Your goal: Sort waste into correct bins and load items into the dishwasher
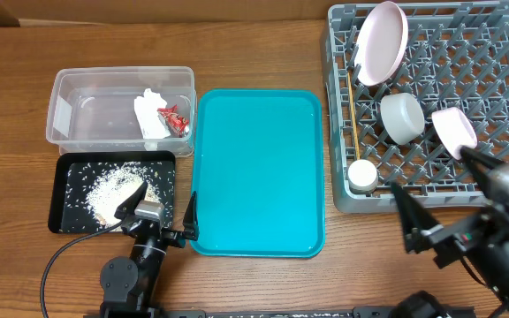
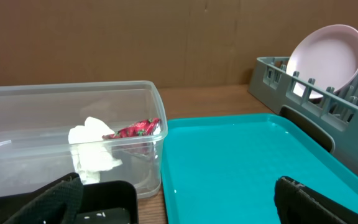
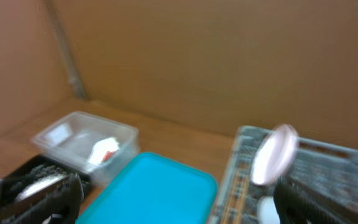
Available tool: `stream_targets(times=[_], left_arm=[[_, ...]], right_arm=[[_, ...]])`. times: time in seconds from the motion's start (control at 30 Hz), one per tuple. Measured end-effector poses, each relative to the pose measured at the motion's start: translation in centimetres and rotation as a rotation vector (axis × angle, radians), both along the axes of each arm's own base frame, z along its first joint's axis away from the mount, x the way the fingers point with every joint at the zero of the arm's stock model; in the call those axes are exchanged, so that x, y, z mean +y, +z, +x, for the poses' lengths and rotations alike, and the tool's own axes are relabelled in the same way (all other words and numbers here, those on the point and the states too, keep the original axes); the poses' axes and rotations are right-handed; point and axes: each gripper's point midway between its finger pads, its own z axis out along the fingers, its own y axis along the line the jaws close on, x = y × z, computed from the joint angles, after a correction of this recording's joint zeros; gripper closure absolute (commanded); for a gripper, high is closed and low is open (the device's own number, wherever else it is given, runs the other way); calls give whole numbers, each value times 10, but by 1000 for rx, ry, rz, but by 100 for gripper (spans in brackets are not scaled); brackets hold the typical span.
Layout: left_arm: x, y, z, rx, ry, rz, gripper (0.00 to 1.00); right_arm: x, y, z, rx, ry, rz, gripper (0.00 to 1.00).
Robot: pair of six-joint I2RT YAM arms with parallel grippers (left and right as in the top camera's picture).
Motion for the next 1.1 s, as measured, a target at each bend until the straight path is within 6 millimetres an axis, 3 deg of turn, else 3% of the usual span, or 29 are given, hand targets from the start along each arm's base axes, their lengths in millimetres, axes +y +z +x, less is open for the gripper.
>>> stream_targets(times=[0.13,0.33,0.43,0.77,1.03,1.1], left_arm=[[0,0,0,0,0,0,0],[0,0,0,1,0,0,0],[0,0,0,0,0,0,0],[0,0,0,0,0,0,0],[0,0,0,0,0,0,0],[0,0,0,0,0,0,0]], right_arm=[[-15,-32,14,-24,-90,0,0],[-24,-129,27,60,-129,-16,0],[-22,-160,26,31,-112,-3,0],[-15,-229,51,-135,-89,29,0],[-29,-270,67,-133,-157,24,0],[-34,-267,68,-145,-179,23,0]])
